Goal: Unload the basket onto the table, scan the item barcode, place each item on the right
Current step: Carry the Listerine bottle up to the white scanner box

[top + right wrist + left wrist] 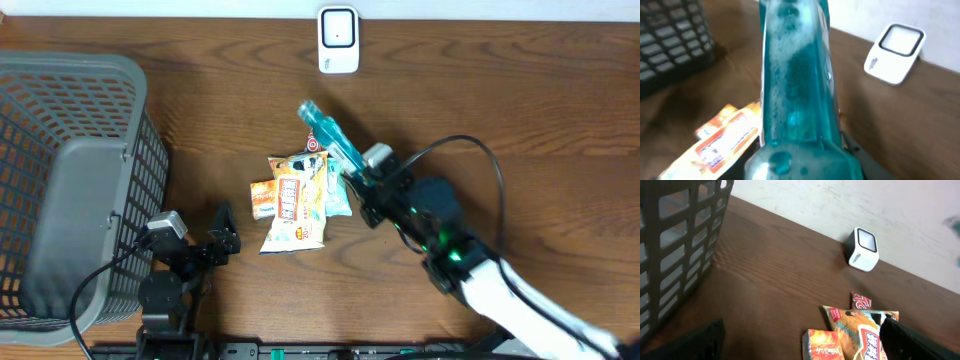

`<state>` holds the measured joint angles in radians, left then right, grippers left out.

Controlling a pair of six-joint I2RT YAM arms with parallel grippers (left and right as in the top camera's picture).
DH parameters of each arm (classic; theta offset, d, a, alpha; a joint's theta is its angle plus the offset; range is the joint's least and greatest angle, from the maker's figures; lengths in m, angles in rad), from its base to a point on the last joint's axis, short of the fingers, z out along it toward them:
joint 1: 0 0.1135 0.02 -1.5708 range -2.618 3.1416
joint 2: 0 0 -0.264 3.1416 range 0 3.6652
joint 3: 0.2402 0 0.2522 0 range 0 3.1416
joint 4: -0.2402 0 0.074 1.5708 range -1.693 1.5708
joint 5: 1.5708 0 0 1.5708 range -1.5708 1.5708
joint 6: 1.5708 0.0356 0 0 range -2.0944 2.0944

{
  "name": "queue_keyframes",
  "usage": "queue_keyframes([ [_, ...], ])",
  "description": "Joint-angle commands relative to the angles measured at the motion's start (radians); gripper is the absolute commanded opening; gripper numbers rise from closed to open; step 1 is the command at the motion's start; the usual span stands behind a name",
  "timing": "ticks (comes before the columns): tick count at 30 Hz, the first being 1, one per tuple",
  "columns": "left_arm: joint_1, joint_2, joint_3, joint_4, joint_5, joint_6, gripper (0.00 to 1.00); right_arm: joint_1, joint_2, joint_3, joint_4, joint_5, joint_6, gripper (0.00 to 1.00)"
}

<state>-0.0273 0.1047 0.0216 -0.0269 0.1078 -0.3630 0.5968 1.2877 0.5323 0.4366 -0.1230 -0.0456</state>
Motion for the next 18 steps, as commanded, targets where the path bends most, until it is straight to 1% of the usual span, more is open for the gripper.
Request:
queue_keyframes([
  [1, 0.005, 0.0, -0.018, -0.032, 0.007, -0.009, 0.98, -0.022, 0.105, 0.115, 0.063, 0.021, -0.104, 0.01],
  [3, 0.005, 0.0, -0.018, -0.032, 0.007, -0.009, 0.98, -0.027, 0.19, 0.206, 0.054, 0.06, -0.21, 0.01],
  [6, 0.005, 0.0, -0.018, -0.032, 0.007, -0.009, 0.98, -0.027, 0.301, 0.317, 0.062, 0.208, -0.39, 0.01],
  [8, 0.005, 0.0, -0.018, -0.032, 0.007, -0.009, 0.98, -0.031, 0.374, 0.385, 0.087, 0.296, -0.474, 0.01],
  [11, 0.005, 0.0, -0.018, -0.032, 0.007, -0.009, 0.98, -0.057, 0.47, 0.465, 0.109, 0.332, -0.562, 0.01],
  [13, 0.005, 0.0, -0.018, -0.032, 0.007, -0.009, 0.98, -0.081, 0.531, 0.51, 0.134, 0.342, -0.586, 0.01],
  [18, 0.005, 0.0, -0.018, -0.032, 0.007, -0.009, 0.98, -0.129, 0.687, 0.615, 0.288, 0.42, -0.64, 0.01],
])
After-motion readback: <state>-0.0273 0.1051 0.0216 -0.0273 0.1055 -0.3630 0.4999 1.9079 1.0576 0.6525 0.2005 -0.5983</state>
